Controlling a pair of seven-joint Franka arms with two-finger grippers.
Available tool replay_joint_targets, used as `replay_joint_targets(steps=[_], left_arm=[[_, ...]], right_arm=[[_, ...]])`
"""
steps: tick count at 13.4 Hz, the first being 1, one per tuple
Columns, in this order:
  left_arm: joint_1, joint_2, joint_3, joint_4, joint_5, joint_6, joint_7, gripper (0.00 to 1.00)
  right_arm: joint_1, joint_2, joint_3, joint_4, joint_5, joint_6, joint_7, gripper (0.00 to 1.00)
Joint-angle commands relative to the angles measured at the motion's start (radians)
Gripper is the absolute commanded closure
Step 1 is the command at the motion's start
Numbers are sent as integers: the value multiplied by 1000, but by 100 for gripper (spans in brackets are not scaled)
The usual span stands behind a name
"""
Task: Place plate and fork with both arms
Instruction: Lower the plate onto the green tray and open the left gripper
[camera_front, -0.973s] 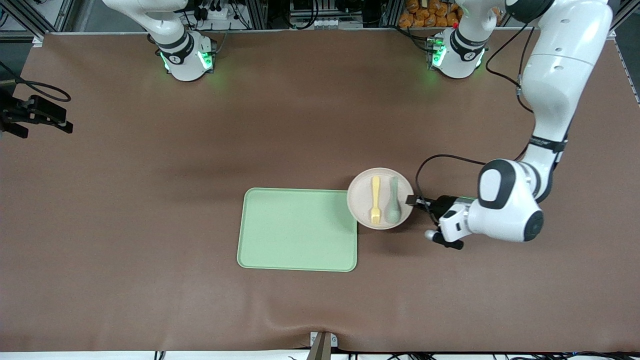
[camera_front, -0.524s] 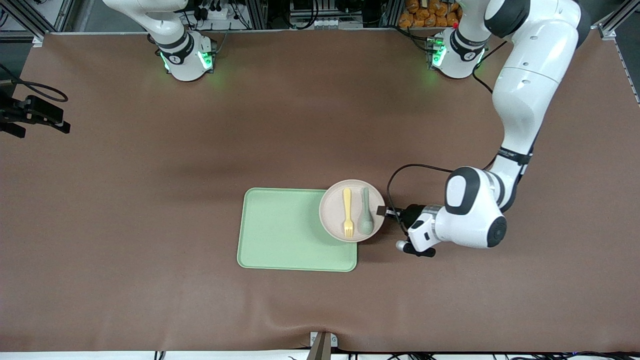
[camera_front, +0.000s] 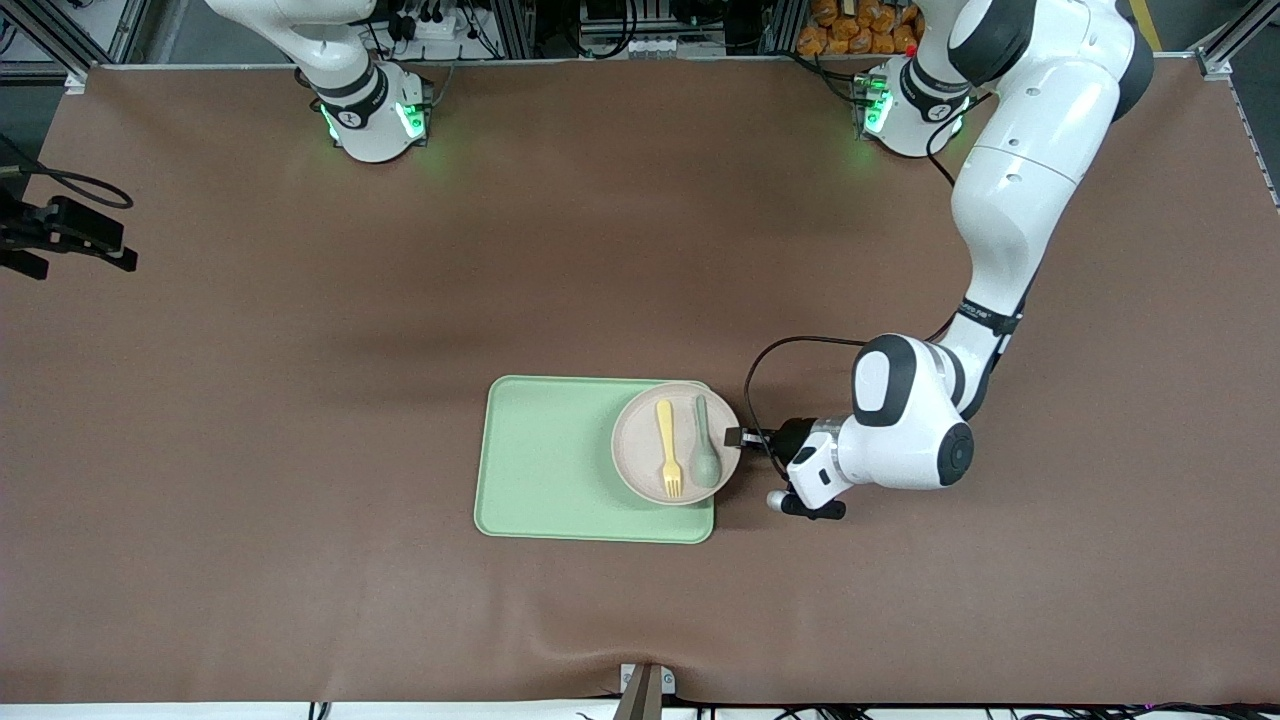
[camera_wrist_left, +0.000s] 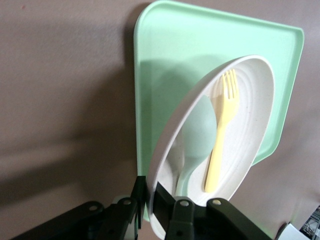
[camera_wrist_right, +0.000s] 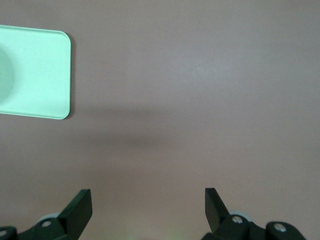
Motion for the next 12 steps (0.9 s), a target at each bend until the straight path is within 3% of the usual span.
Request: replay_joint_targets(steps=[1,12], left_arm=[[-31,43,3,68,-26,30,-4,100],[-102,95,9,93,-27,150,21,100]], right_arm=[[-39,2,15,-5,6,34,-9,0],[-54,48,19,-5,9,9,-9,0]])
